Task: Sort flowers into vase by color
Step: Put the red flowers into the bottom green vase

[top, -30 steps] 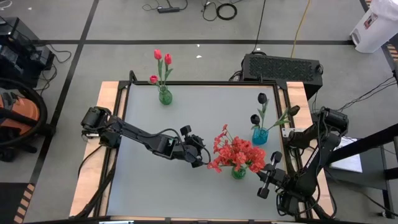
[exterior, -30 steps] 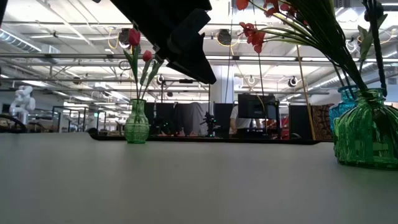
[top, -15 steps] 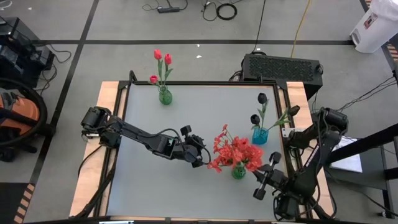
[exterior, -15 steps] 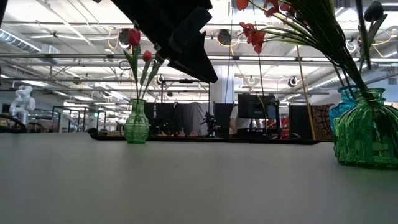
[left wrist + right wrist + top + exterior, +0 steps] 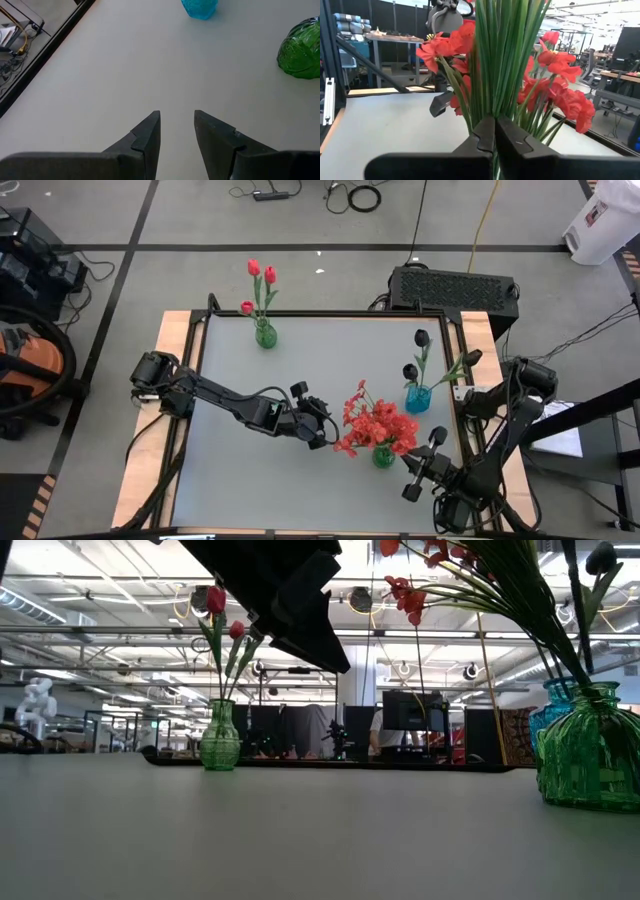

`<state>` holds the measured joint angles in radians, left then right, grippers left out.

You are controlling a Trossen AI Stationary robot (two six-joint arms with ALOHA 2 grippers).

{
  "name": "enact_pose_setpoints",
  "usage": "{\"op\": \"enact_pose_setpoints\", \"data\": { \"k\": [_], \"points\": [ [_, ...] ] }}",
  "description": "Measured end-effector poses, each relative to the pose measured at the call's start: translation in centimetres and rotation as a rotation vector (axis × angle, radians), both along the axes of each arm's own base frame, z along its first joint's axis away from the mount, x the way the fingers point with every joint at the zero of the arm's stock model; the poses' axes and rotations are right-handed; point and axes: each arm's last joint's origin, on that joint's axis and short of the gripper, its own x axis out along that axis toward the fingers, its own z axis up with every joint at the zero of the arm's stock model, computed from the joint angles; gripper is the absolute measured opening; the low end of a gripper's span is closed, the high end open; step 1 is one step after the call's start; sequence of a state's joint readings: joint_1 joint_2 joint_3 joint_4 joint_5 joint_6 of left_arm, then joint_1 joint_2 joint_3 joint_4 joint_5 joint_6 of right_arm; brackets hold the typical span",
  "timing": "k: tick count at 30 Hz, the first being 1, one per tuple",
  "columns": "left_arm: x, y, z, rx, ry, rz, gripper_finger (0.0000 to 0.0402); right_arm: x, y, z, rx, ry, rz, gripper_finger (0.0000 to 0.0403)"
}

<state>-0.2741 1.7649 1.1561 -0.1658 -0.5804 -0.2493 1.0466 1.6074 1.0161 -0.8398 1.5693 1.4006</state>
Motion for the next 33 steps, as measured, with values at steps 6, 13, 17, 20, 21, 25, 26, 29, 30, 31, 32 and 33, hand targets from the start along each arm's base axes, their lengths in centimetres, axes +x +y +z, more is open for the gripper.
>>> {"op": "enact_pose_setpoints", "data": {
  "k": [6,13,17,20,21,25,26,29,30,31,32,33],
  "points": [
    [0.0,0.0,0.0,0.0,0.0,0.0,0.0128,0.2,0.3,-0.6,0.006,-0.005,0.0,0.0],
    [0.0,0.0,0.0,0.0,0.0,0.0,0.0128,0.4,0.7,-1.4,-0.016,0.008,0.0,0.0],
    [0.0,0.0,0.0,0.0,0.0,0.0,0.0128,0.5,0.8,-1.8,-0.026,0.013,0.0,0.0],
    [0.0,0.0,0.0,-0.001,0.0,0.0,0.0128,0.5,0.8,-2.0,-0.027,0.015,0.0,0.0],
    [0.0,0.0,0.0,-0.001,0.0,0.0,0.0128,0.5,0.8,-2.0,-0.026,0.017,0.0,0.0],
    [0.0,0.0,0.0,0.0,0.0,0.0,0.0128,0.5,0.9,-2.0,-0.042,0.041,0.002,0.0],
    [0.0,0.0,0.0,-0.001,0.0,0.0,0.0128,0.5,0.9,-2.1,-0.043,0.064,0.005,0.0],
    [0.0,0.0,0.0,-0.001,0.0,0.0,0.0128,0.5,0.9,-2.3,-0.032,0.128,0.014,0.0],
    [0.0,0.0,0.0,-0.001,0.0,0.0,0.0128,0.5,0.9,-2.3,-0.025,0.141,0.016,0.0],
    [0.0,0.0,0.0,-0.001,0.0,0.0,0.0128,0.5,0.9,-2.3,-0.021,0.15,0.018,0.0],
    [0.0,0.0,0.0,-0.001,0.0,0.0,0.0128,0.5,0.9,-2.3,-0.02,0.153,0.018,0.0],
    [0.0,0.0,0.0,-0.001,0.0,0.0,0.0128,0.5,0.9,-2.3,-0.022,0.156,0.019,0.0]
  ]
}}
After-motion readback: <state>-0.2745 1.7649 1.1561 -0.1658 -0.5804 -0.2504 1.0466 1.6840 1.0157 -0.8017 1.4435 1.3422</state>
